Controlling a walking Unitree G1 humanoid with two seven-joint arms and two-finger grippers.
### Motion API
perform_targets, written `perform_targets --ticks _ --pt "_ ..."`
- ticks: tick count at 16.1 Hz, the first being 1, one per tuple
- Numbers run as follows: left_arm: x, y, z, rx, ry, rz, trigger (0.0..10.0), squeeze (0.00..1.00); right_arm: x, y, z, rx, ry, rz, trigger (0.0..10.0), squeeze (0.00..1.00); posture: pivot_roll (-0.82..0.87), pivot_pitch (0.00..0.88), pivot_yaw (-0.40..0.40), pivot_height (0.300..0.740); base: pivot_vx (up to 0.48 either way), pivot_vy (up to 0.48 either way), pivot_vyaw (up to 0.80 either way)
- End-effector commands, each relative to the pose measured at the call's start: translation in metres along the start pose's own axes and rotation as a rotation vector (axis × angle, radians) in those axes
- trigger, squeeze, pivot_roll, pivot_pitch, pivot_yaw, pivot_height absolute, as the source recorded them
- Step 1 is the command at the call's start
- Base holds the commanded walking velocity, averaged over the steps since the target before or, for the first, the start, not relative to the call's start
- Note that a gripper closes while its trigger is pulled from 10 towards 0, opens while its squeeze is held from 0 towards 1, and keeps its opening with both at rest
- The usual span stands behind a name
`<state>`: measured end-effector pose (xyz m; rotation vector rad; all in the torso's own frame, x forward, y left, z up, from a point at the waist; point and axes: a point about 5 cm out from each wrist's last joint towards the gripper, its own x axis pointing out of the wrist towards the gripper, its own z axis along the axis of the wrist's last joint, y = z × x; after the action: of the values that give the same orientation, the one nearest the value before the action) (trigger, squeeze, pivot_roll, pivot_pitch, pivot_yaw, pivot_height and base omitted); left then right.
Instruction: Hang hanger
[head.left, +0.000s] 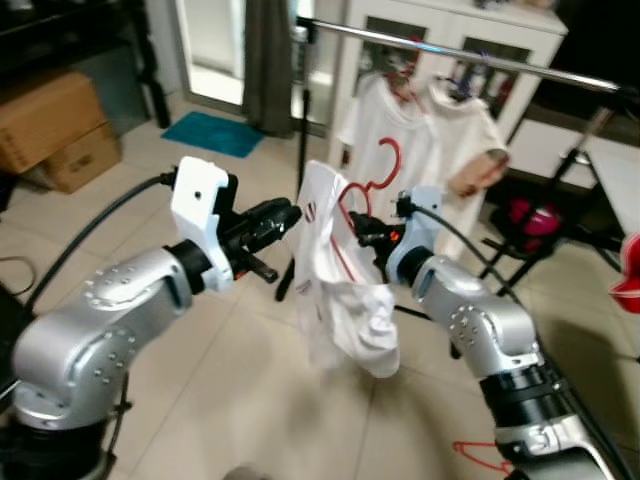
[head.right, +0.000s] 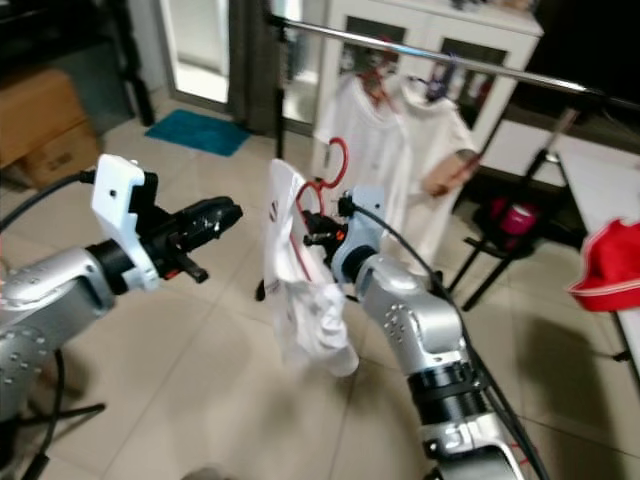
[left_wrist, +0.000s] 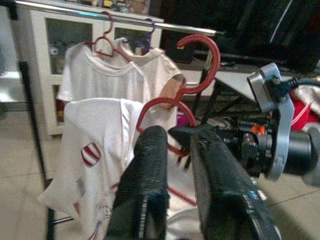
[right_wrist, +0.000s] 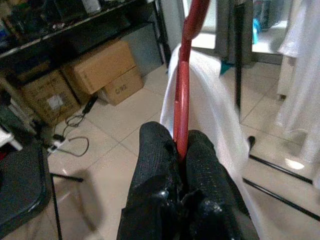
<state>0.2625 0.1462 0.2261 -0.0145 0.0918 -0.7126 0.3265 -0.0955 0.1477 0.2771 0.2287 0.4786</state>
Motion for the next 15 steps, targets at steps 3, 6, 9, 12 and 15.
perform_targets --ticks 3,6,9,12,15 --pt "-0.007 0.029 0.000 0.091 0.021 0.202 10.0 1.00 -0.006 -0.009 0.007 0.023 -0.038 -0.024 10.0 0.00 -0.02 0.000 -0.074 0.740 0.000 0.000 0.53" --pt "-0.003 0.034 -0.013 0.056 0.008 0.270 10.0 0.00 -0.015 -0.017 -0.003 -0.014 -0.018 -0.072 10.0 0.00 -0.03 0.000 -0.069 0.740 0.000 0.000 0.00" --pt "0.004 0.029 -0.030 0.064 0.014 0.295 10.0 0.00 -0.023 -0.027 -0.016 0.016 0.022 -0.139 10.0 0.00 -0.04 0.000 -0.061 0.740 0.000 0.000 -0.53" --pt "0.006 0.030 -0.037 0.063 0.006 0.323 10.0 0.00 -0.028 -0.021 -0.018 0.021 0.013 -0.118 10.0 0.00 -0.04 0.000 -0.058 0.740 0.000 0.320 -0.80" --pt "0.006 0.034 -0.039 0.163 0.039 0.357 10.0 0.00 -0.027 -0.012 -0.016 0.036 -0.008 -0.078 10.0 0.00 -0.04 0.000 -0.056 0.740 0.000 0.000 -0.41"
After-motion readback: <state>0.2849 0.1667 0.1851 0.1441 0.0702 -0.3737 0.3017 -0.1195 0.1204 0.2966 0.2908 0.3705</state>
